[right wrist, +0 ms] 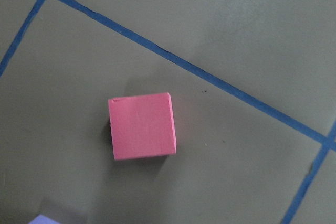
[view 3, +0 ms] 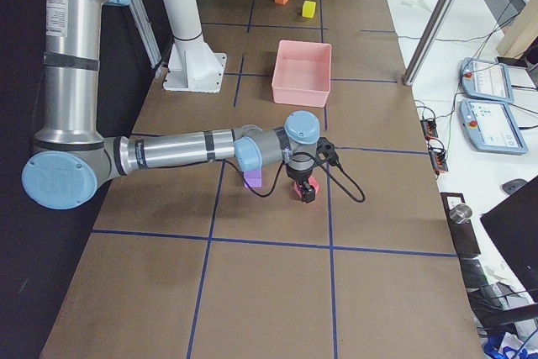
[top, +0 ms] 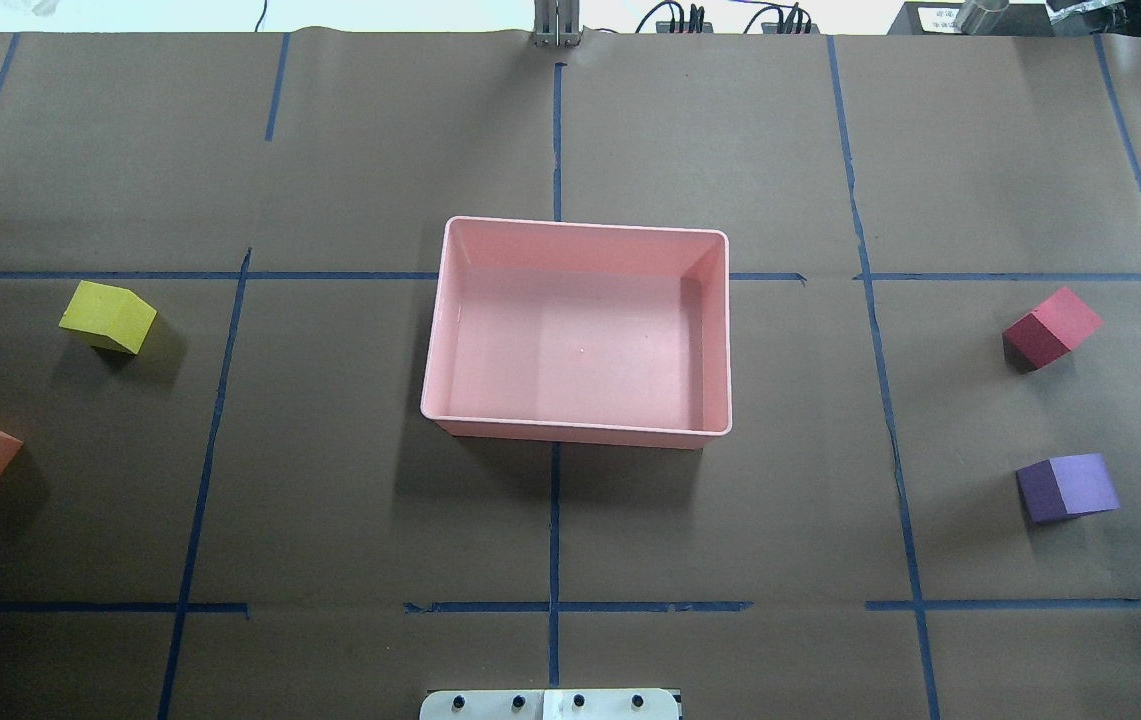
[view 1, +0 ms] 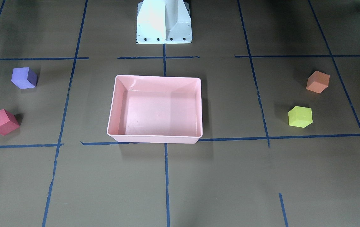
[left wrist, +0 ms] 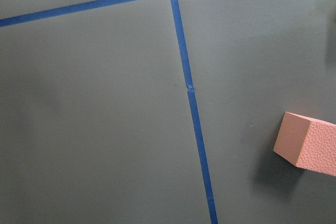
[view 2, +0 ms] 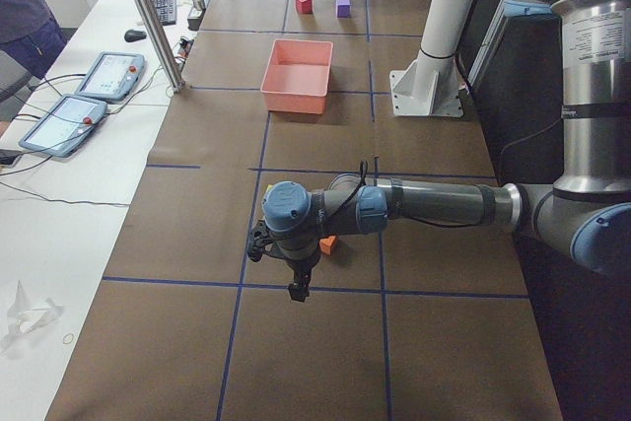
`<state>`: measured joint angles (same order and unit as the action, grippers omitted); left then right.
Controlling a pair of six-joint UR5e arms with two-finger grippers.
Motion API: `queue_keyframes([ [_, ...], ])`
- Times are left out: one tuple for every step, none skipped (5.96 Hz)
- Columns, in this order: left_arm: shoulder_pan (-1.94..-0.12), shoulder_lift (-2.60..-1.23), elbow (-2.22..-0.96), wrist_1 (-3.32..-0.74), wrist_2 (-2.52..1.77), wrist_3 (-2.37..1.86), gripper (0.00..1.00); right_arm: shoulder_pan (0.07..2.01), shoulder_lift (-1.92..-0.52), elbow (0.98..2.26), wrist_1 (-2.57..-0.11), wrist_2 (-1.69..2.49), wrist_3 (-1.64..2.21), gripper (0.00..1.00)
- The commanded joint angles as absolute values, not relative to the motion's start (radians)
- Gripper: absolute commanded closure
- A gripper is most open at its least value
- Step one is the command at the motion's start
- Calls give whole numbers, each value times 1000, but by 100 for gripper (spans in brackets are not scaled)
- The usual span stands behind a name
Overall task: Place blocks into pink bin with both arms
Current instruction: 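Move the right gripper toward the pink cube, then lower the right gripper and grasp the pink cube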
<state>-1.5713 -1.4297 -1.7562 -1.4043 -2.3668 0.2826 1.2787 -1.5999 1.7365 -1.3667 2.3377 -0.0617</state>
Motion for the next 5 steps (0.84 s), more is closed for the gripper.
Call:
queue_keyframes([
  [-1571, -1430, -1759, -1405, -2367, 282, 0, 1182, -1502, 1657, -1358, 2330, -2, 0],
  [-1571, -1430, -1759, -1405, -2367, 282, 0, 1131, -1503, 1640, -1358, 2288, 0, 0],
  [-1571, -1430, -1759, -1405, -2367, 282, 0, 1103, -1502, 1616, -1358, 2261, 0, 0],
  [-1571, -1430, -1759, -1405, -2367, 282, 0, 1091, -1500, 1583, -1356, 2258, -2, 0],
  [-1572, -1430, -1759, -1405, -2367, 282, 0, 1082, -1485, 1568, -1356, 2238, -2, 0],
])
